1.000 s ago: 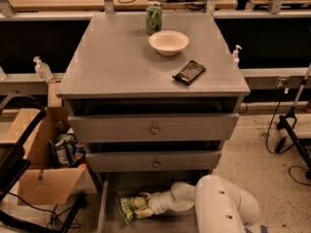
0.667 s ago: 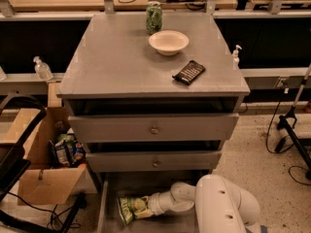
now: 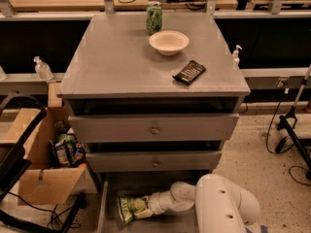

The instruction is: Pick green jalapeno chip bag from bottom drawer and place on counter

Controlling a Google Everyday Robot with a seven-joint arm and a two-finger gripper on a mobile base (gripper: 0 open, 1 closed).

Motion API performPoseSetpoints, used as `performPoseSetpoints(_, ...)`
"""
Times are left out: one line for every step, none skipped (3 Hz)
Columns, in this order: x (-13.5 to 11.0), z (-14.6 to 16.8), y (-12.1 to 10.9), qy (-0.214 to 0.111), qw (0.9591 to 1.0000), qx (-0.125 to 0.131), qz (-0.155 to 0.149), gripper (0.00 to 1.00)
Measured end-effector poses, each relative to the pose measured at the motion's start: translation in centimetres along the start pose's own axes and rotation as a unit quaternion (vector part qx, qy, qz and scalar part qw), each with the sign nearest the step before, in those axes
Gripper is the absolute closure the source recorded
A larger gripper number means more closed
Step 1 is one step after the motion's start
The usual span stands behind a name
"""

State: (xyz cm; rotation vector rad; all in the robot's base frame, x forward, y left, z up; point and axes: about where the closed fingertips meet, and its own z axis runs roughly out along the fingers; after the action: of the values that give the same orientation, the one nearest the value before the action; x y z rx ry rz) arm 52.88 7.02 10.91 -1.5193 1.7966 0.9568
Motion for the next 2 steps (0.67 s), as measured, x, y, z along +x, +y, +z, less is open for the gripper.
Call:
performPoseSetpoints(-1.5,-1.8,1.3,-0.005,1.0,-0.004,0.003,1.0)
performPoseSetpoints(-7.8,-11.7,0.2,-0.019,0.9969,0.072,0.025,1.0)
